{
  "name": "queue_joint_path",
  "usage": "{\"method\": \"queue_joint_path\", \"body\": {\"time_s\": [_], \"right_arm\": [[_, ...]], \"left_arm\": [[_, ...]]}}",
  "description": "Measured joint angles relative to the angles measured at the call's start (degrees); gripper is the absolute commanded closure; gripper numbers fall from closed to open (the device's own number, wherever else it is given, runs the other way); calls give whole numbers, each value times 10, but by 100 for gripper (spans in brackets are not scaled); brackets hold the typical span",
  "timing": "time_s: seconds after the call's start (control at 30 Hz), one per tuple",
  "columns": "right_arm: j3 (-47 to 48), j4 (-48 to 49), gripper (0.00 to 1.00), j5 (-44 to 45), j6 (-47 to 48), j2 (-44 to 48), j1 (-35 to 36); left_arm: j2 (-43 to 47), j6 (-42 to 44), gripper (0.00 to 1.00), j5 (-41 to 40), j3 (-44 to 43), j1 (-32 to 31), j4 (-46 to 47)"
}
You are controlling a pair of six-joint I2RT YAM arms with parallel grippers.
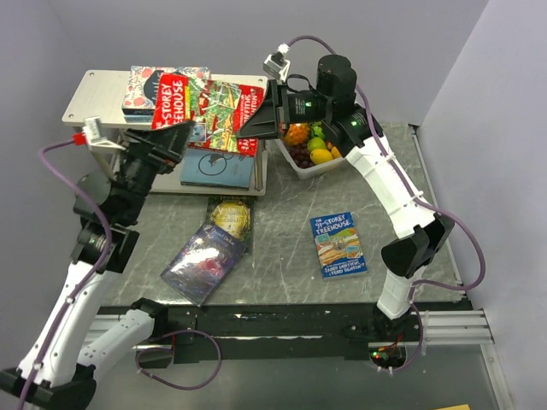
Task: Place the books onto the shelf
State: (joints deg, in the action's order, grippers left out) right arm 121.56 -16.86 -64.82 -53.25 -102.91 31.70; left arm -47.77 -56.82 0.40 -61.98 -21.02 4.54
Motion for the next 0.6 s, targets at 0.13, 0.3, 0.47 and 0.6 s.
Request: {"method": "queue_joint_path", "body": {"time_s": [0.13, 0.3, 0.47, 0.6], "right_arm": [[-15, -11, 100, -6, 4, 0, -14], [-17, -12, 100, -13, 4, 2, -21], [-17, -9, 100, -16, 2, 2, -25], [-17, -2, 100, -18, -5, 2, -27]], "left_arm": [[29, 0, 14, 3, -1, 34, -7], [41, -4, 22, 28, -2, 52, -9], [34, -15, 33, 64, -2, 61, -10], [34, -26, 31, 85, 5, 67, -9]]}}
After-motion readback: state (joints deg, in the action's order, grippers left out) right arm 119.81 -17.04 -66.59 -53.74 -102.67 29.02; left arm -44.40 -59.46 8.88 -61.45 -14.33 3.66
